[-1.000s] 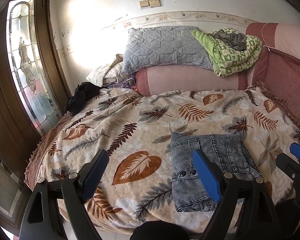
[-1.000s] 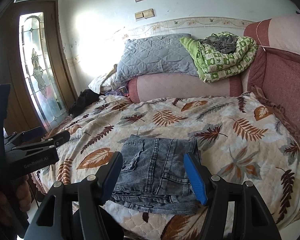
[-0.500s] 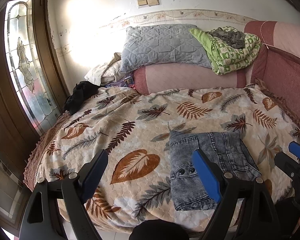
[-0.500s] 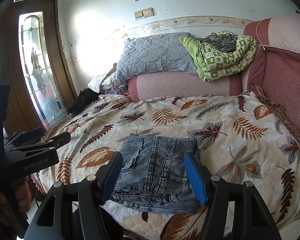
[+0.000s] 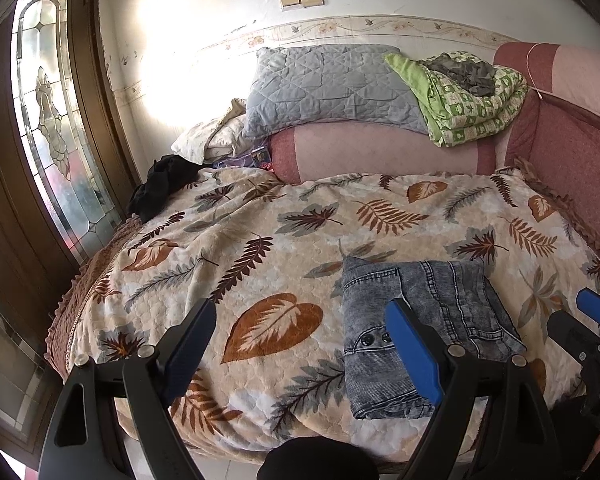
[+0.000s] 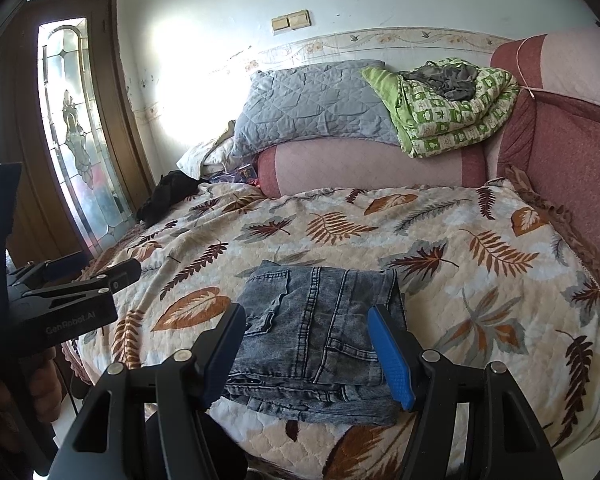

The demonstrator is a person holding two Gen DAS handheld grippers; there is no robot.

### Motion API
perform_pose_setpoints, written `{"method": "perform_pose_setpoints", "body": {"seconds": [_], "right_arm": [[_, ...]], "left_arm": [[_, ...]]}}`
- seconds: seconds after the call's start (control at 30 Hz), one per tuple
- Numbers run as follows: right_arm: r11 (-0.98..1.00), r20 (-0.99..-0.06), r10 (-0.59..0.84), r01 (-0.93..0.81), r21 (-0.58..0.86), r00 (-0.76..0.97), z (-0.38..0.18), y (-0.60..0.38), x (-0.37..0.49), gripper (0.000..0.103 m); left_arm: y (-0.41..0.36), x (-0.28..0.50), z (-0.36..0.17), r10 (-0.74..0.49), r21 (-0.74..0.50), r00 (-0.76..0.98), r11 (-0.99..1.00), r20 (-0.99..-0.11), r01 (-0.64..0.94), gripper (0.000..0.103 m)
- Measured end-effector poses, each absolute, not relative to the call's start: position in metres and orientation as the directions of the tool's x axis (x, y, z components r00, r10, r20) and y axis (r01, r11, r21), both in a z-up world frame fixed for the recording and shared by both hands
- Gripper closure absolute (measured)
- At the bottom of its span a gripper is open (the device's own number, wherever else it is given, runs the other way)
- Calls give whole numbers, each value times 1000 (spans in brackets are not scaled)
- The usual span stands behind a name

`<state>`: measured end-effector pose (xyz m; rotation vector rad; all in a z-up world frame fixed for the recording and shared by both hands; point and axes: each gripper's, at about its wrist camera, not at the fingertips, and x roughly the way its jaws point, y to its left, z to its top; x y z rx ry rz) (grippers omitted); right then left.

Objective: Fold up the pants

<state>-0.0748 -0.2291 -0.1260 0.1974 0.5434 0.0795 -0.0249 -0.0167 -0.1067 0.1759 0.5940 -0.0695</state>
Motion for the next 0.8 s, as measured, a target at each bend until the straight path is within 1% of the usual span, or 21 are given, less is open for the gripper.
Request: {"method": "perform_pose_setpoints", "body": {"seconds": [0.8], "right_arm": [[986, -523, 134, -58, 159, 842, -124, -204, -66, 36]], "left_arm": [[-2, -21, -105, -17, 117, 828, 988, -561, 100, 16]]}}
